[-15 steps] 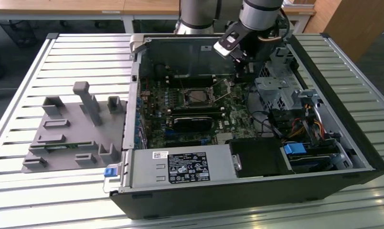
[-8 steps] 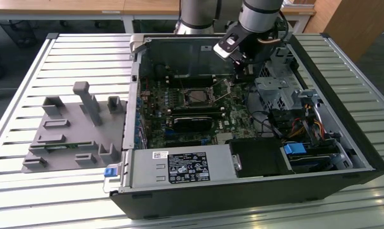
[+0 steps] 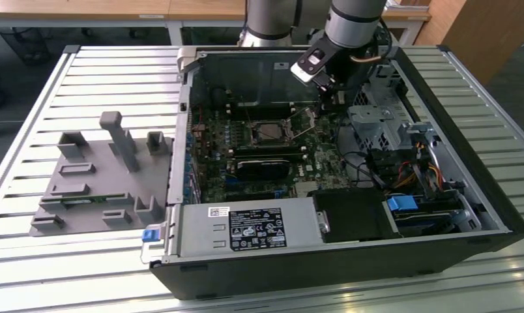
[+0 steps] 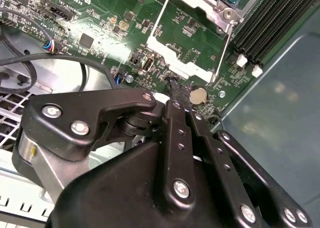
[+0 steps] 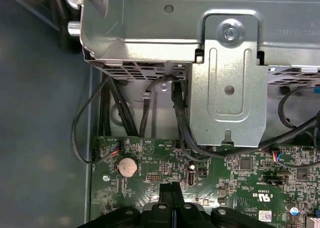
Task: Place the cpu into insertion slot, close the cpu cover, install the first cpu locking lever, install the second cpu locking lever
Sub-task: 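Close the cpu cover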
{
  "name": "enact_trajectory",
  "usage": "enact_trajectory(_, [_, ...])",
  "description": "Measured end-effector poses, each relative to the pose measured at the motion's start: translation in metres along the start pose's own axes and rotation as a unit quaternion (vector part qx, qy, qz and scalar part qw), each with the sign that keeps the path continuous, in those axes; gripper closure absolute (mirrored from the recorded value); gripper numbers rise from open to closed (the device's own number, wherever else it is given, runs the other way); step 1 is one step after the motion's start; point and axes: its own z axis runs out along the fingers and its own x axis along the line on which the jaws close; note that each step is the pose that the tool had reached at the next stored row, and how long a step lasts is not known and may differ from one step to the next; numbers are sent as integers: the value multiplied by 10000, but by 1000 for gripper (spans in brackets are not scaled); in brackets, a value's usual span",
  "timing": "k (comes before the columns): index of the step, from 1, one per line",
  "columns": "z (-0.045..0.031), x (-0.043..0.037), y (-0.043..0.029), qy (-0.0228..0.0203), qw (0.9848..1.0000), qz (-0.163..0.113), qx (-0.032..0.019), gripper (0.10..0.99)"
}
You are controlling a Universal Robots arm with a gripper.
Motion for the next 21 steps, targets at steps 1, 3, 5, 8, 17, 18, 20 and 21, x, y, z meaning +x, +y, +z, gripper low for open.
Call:
enact_trajectory(1, [7,-1,0,0,10000,0,0,980])
enact_trajectory(3, [21,-1,0,0,10000,0,0,980])
enact_trajectory(5, [35,-2,0,0,10000,0,0,980])
enact_trajectory(8, [48,-3,-1,-2,10000,0,0,980])
enact_trajectory(17, [36,-2,0,0,10000,0,0,980])
enact_trajectory(18, [39,-2,0,1,10000,0,0,980])
enact_trajectory(20, [44,-3,0,-1,10000,0,0,980])
enact_trajectory(21, [44,-3,0,-2,10000,0,0,980])
